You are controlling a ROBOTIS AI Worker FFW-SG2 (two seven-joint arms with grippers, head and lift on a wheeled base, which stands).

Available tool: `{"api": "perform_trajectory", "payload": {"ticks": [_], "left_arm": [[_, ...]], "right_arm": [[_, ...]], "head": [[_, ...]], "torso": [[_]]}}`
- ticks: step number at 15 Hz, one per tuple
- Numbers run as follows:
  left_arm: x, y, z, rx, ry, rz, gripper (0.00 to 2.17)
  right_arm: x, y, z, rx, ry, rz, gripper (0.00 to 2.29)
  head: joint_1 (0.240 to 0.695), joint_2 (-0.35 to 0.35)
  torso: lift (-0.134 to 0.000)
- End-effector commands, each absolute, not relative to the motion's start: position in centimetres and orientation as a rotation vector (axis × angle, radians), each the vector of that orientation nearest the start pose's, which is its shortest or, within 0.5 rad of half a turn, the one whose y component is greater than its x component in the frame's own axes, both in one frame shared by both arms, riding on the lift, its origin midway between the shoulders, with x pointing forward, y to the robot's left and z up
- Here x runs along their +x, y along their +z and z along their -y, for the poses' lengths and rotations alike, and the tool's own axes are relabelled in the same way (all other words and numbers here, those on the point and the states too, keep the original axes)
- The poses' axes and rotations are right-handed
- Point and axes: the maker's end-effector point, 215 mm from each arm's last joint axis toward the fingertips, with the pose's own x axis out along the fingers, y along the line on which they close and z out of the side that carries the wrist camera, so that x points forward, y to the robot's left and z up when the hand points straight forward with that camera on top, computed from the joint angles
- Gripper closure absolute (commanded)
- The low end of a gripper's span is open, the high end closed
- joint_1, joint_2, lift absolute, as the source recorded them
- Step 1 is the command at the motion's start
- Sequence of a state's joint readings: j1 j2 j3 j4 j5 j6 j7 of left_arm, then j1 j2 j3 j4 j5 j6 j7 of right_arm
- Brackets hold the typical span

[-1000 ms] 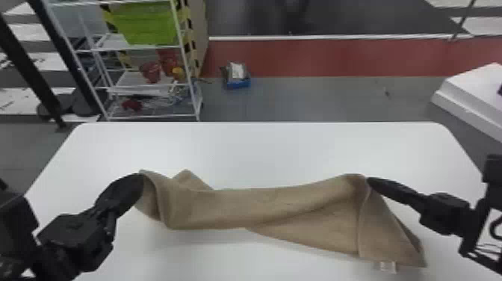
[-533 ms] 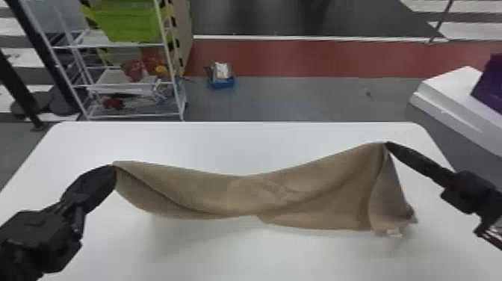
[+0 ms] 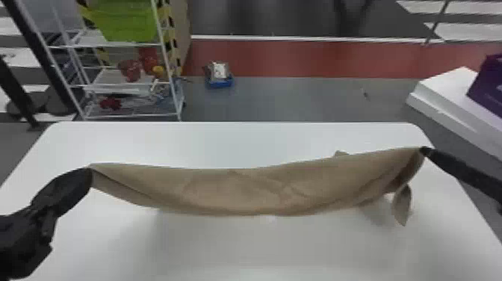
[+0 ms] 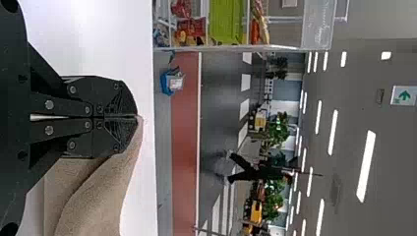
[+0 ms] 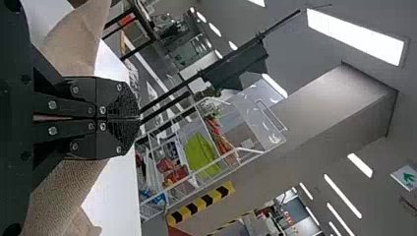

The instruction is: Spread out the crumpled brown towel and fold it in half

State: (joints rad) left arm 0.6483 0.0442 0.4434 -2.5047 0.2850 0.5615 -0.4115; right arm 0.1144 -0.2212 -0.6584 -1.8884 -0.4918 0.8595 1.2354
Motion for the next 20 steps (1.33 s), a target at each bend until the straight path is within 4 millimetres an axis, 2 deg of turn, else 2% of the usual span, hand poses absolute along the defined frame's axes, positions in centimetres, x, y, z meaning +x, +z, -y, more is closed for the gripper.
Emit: {"api": "perform_trajectory", "payload": {"ticks": [1, 2, 4, 6, 7, 8, 10, 11, 12, 13, 16, 17, 18, 20], "left_arm": [[38.4, -29.7, -32.3, -0.054, -0.147, -0.246, 1.35], [38.7, -30.1, -32.6, -0.056, -0.141, -0.251, 1.35], [39.0, -30.7, -32.7, -0.063, -0.139, -0.256, 1.35], [39.2, -30.6, -32.6, -0.053, -0.139, -0.250, 1.35], [39.1, -30.8, -32.7, -0.052, -0.135, -0.255, 1.35], [39.0, -30.8, -32.8, -0.049, -0.135, -0.252, 1.35], [38.5, -30.8, -33.0, -0.040, -0.132, -0.250, 1.35], [38.2, -31.0, -33.0, -0.040, -0.129, -0.255, 1.35], [37.9, -31.1, -33.2, -0.038, -0.122, -0.256, 1.35], [37.6, -31.0, -33.3, -0.034, -0.118, -0.251, 1.35], [36.5, -31.9, -33.7, -0.024, -0.106, -0.266, 1.35], [36.2, -32.4, -33.9, -0.021, -0.100, -0.277, 1.35], [36.0, -32.9, -34.1, -0.015, -0.085, -0.286, 1.35], [35.7, -34.2, -34.4, 0.029, -0.056, -0.312, 1.35]], "right_arm": [[40.0, -30.7, 35.7, 0.509, 0.767, -0.261, 2.01], [38.9, -32.4, 36.2, 0.462, 0.763, -0.313, 2.01], [37.1, -37.6, 36.4, 0.350, 0.758, -0.469, 2.01], [36.3, -41.9, 37.3, 0.282, 0.741, -0.582, 2.01], [36.2, -43.4, 38.5, 0.278, 0.727, -0.624, 2.00], [36.2, -43.9, 39.3, 0.277, 0.720, -0.632, 1.99], [36.4, -43.8, 40.1, 0.279, 0.706, -0.633, 1.29], [36.7, -43.3, 40.4, 0.306, 0.692, -0.635, 1.10], [36.8, -42.7, 41.1, 0.340, 0.665, -0.634, 0.30], [36.9, -41.8, 42.0, 0.364, 0.645, -0.618, 0.00], [37.3, -39.4, 44.7, 0.398, 0.592, -0.553, 0.04], [37.8, -38.2, 45.1, 0.410, 0.593, -0.515, 0.05], [38.4, -37.3, 45.0, 0.438, 0.600, -0.482, 0.06], [39.3, -36.1, 43.0, 0.456, 0.640, -0.428, 0.07]], "head": [[0.695, -0.024], [0.695, -0.030], [0.695, -0.044], [0.695, -0.054], [0.695, -0.056], [0.695, -0.061], [0.695, -0.091], [0.695, -0.099], [0.695, -0.104], [0.695, -0.109], [0.695, -0.139], [0.695, -0.149], [0.695, -0.158], [0.695, -0.168]], "torso": [[-0.124], [-0.124], [-0.124], [-0.124], [-0.124], [-0.124], [-0.124], [-0.124], [-0.124], [-0.124], [-0.124], [-0.124], [-0.124], [-0.124]]}}
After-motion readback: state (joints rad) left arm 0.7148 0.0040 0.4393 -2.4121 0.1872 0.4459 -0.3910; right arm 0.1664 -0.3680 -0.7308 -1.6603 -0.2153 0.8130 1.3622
